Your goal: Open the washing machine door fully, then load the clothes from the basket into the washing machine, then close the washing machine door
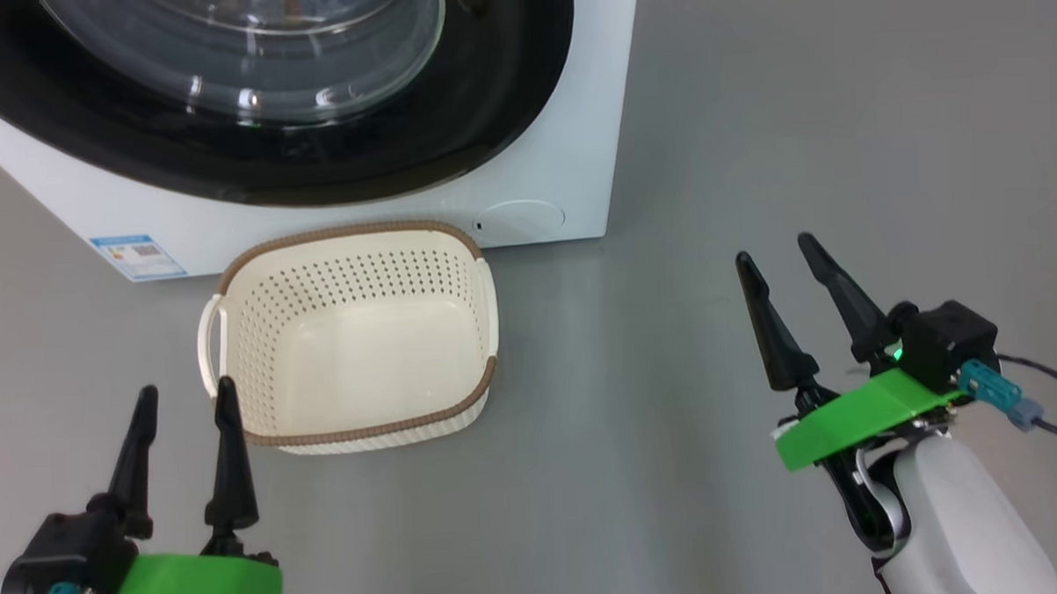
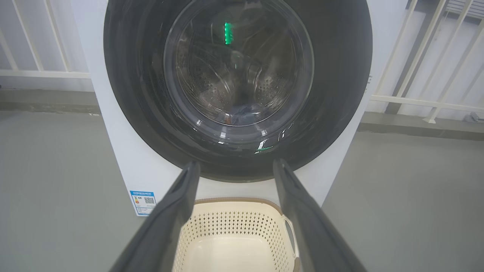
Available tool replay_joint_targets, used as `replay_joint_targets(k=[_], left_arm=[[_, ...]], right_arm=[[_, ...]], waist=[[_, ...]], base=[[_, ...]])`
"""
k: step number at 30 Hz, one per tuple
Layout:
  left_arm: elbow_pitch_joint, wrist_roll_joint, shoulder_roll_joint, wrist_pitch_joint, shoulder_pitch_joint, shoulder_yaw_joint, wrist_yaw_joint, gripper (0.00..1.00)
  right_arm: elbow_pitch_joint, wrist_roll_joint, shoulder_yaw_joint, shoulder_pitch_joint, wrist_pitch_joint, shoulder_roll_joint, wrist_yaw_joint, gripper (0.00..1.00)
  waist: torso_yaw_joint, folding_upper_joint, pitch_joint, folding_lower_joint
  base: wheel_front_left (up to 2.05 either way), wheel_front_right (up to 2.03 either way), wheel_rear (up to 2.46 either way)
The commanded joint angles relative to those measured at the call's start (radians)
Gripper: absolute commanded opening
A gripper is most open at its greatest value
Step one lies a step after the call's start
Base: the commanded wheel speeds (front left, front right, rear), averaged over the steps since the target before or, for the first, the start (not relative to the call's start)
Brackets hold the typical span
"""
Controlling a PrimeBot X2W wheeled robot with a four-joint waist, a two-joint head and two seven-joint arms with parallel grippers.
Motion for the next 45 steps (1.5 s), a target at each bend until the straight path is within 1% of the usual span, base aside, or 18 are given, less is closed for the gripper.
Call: replay_joint_targets(k=[1,8,16,21,25,31,45], left_arm=[[-0.025,0.009,0.021,-0.006,0.0,0.036,-0.002,1.0],[-0.031,0.026,0.021,-0.006,0.037,0.049,-0.002,1.0],[-0.037,0.027,0.021,-0.006,0.085,0.066,0.033,1.0],[-0.047,0.028,0.021,-0.006,0.118,0.066,0.038,1.0],[-0.048,0.031,0.021,-0.006,0.137,0.068,0.039,1.0],[-0.041,0.035,0.021,-0.006,0.153,0.066,0.053,1.0],[-0.035,0.048,0.021,-0.006,0.163,0.067,0.062,1.0]], right_arm=[[-0.03,-0.009,0.013,0.016,-0.002,0.012,-0.006,1.0],[-0.055,-0.026,-0.02,0.091,-0.002,0.011,-0.006,1.0],[-0.073,-0.046,-0.046,0.166,-0.002,0.015,-0.006,1.0],[-0.082,-0.06,-0.065,0.201,-0.002,0.023,-0.006,1.0],[-0.086,-0.067,-0.078,0.221,-0.002,0.028,-0.006,1.0],[-0.094,-0.083,-0.093,0.242,-0.002,0.032,-0.006,1.0],[-0.097,-0.091,-0.102,0.258,-0.002,0.045,-0.006,1.0]], waist=[[-0.009,0.0,-0.017,0.0],[-0.023,0.0,-0.057,0.0],[-0.037,0.0,-0.109,0.0],[-0.039,0.0,-0.126,0.0],[-0.039,0.0,-0.137,0.0],[-0.036,0.0,-0.149,0.0],[-0.034,0.0,-0.162,0.0]], base=[[0.0,0.0,0.0],[0.0,0.0,0.0],[0.0,0.0,0.0],[0.0,0.0,0.0],[0.0,0.0,0.0],[0.0,0.0,0.0],[0.0,0.0,0.0]])
